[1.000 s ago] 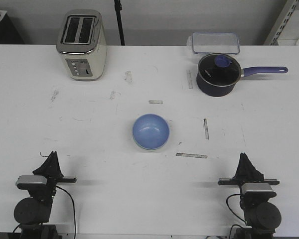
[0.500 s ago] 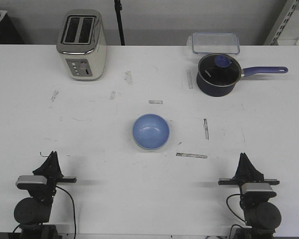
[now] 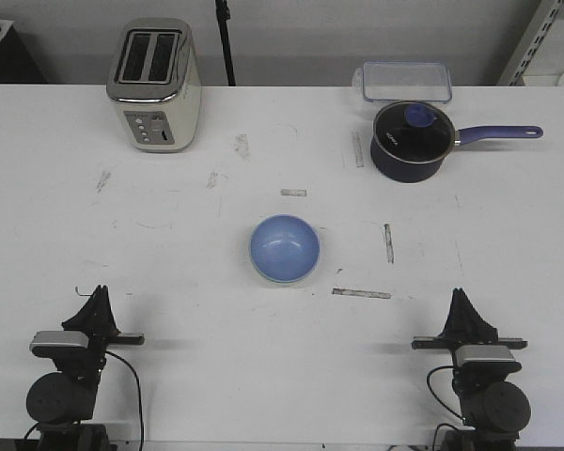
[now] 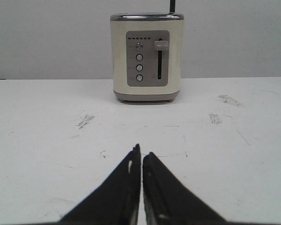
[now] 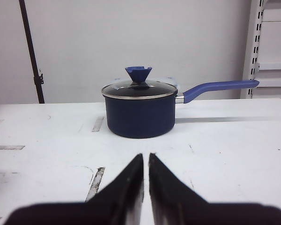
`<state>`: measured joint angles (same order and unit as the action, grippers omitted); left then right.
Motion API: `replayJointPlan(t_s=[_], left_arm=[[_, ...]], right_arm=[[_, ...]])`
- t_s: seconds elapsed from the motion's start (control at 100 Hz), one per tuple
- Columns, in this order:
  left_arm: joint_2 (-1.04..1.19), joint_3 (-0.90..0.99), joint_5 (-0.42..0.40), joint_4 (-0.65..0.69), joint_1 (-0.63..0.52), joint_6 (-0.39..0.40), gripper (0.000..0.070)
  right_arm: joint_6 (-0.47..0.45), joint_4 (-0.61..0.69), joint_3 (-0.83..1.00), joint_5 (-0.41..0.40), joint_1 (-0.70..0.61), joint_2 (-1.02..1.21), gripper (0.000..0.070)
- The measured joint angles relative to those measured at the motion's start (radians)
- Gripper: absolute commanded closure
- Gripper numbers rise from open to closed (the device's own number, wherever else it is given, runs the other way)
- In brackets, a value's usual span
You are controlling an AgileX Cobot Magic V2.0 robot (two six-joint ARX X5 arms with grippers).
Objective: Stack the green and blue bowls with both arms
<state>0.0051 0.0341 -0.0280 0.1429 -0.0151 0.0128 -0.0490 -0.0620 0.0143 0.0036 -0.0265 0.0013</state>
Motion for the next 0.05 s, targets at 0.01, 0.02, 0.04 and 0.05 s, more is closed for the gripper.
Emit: replayJointPlan(t_s=[0.01, 0.02, 0.04, 0.05], left_arm=[[0.0, 0.0, 0.0, 0.0, 0.0, 0.0, 0.0699], [0.0, 0.0, 0.0, 0.0, 0.0, 0.0, 0.0699], [0.0, 0.0, 0.0, 0.0, 0.0, 0.0, 0.0699], [0.0, 0.0, 0.0, 0.0, 0.0, 0.0, 0.0698]], right_arm=[[0.0, 0.0, 0.0, 0.0, 0.0, 0.0, 0.069], [0.0, 0.0, 0.0, 0.0, 0.0, 0.0, 0.069], [0.0, 0.0, 0.0, 0.0, 0.0, 0.0, 0.069], [0.0, 0.0, 0.0, 0.0, 0.0, 0.0, 0.069]])
